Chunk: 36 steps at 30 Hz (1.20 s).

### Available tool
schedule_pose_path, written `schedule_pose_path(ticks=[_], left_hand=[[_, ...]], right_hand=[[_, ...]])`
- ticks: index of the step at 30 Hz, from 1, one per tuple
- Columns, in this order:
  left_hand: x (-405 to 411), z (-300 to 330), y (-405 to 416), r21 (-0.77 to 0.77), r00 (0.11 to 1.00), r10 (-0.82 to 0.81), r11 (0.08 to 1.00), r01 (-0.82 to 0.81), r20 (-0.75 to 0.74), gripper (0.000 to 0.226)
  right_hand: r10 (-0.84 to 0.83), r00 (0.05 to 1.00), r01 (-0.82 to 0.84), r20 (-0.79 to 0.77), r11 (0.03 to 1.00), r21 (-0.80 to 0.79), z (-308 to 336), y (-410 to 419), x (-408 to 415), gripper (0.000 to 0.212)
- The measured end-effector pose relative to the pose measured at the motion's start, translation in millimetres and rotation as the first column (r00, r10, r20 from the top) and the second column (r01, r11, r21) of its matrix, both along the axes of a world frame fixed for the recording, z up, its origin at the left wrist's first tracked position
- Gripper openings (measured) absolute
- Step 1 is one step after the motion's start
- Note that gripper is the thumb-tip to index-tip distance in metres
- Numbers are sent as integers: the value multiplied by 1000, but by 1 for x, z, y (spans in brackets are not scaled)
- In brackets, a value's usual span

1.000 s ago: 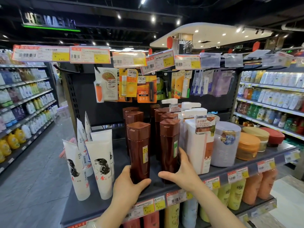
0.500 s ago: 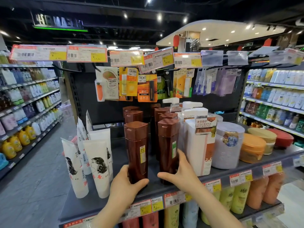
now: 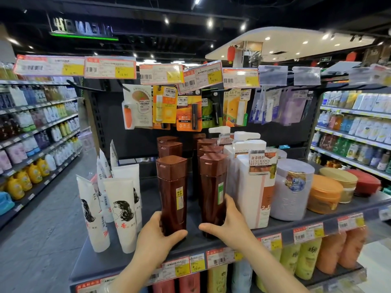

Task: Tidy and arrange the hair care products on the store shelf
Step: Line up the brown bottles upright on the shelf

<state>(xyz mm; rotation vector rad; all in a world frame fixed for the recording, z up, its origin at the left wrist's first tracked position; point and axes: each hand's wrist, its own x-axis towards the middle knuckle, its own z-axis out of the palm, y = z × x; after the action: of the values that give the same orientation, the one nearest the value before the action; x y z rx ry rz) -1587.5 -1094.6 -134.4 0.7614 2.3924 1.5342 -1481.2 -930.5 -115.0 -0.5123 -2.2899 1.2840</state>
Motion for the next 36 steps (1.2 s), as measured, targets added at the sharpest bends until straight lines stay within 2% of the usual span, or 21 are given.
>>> schedule_pose_path(ticks=[4, 12, 22, 30, 36], left_hand=[[-1, -1, 0, -14, 1000, 14, 1000, -13, 8, 55], [-1, -2, 1, -13, 1000, 19, 1000, -19, 6, 56], [-2, -3, 1, 1, 1000, 22, 1000, -22, 16, 58], [1, 2, 1, -18, 1000, -1, 1000, 1, 6, 58], [5, 1, 0, -31, 1000, 8, 999, -9, -28, 57]], right_hand=[[14, 1000, -14, 16, 1000, -8, -2, 2, -1, 97], [31, 999, -31, -13, 1000, 1, -2, 1, 0, 83], [42, 999, -42, -16, 999, 12, -3, -1, 1, 85], [-35, 999, 34, 14, 999, 42, -6, -7, 1, 83], [-79, 997, 78, 16, 995, 66, -9, -7, 0, 74]])
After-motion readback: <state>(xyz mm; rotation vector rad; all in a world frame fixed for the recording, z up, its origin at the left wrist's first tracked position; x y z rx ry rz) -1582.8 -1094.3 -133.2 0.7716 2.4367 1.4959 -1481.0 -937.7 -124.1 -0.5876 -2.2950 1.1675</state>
